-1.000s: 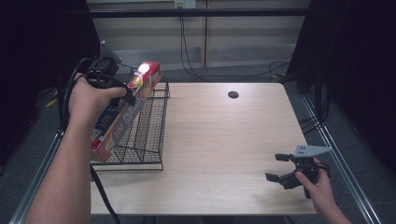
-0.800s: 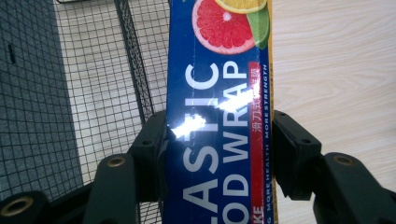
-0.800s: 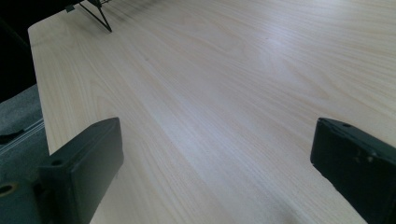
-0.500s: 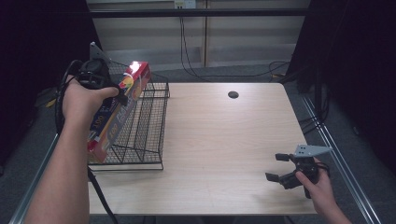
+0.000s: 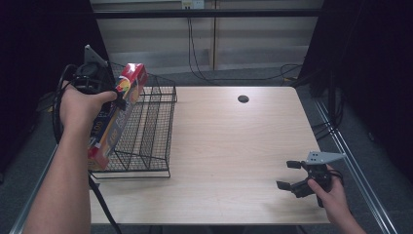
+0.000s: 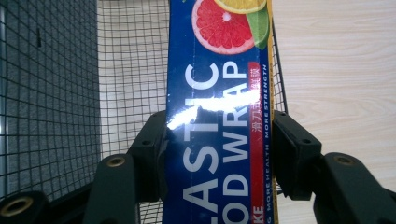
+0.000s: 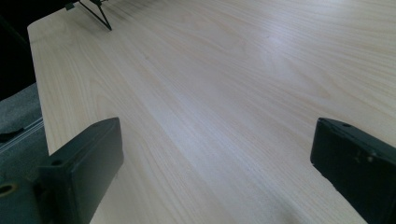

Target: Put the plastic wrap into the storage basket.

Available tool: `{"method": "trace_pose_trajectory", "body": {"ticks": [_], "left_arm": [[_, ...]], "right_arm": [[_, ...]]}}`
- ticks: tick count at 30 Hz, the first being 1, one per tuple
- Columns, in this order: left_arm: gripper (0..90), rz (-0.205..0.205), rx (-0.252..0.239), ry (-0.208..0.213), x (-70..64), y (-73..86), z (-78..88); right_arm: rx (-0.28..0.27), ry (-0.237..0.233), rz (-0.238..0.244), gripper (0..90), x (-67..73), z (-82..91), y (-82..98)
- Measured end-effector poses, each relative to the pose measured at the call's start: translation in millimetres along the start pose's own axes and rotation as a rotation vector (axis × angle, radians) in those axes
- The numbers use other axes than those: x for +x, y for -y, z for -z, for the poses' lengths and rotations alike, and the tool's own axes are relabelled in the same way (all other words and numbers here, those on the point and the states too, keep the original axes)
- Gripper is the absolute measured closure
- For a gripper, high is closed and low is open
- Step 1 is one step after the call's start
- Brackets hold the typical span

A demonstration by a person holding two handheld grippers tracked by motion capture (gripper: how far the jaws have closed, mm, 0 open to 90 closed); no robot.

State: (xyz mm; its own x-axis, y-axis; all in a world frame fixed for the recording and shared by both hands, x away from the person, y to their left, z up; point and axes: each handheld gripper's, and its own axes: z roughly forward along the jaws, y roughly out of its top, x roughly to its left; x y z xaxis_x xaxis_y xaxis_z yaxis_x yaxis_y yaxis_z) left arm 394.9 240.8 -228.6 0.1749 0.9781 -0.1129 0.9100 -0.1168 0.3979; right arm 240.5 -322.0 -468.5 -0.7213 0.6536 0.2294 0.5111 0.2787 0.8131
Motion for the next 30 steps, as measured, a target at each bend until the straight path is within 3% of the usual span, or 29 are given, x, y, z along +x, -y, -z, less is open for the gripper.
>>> {"method": "trace_pose_trajectory", "body": {"ticks": [8,30], "left_arm": [[45.0,0.039,-0.017,-0.012,8.1,1.0,-3.3],[44.8,0.083,-0.014,-0.054,19.6,2.7,-12.9]], "right_arm": [[-0.001,0.001,0.001,2.5,0.4,0.0,0.0],[-0.001,0.001,0.004,2.5,-0.1,-1.0,0.1]]}}
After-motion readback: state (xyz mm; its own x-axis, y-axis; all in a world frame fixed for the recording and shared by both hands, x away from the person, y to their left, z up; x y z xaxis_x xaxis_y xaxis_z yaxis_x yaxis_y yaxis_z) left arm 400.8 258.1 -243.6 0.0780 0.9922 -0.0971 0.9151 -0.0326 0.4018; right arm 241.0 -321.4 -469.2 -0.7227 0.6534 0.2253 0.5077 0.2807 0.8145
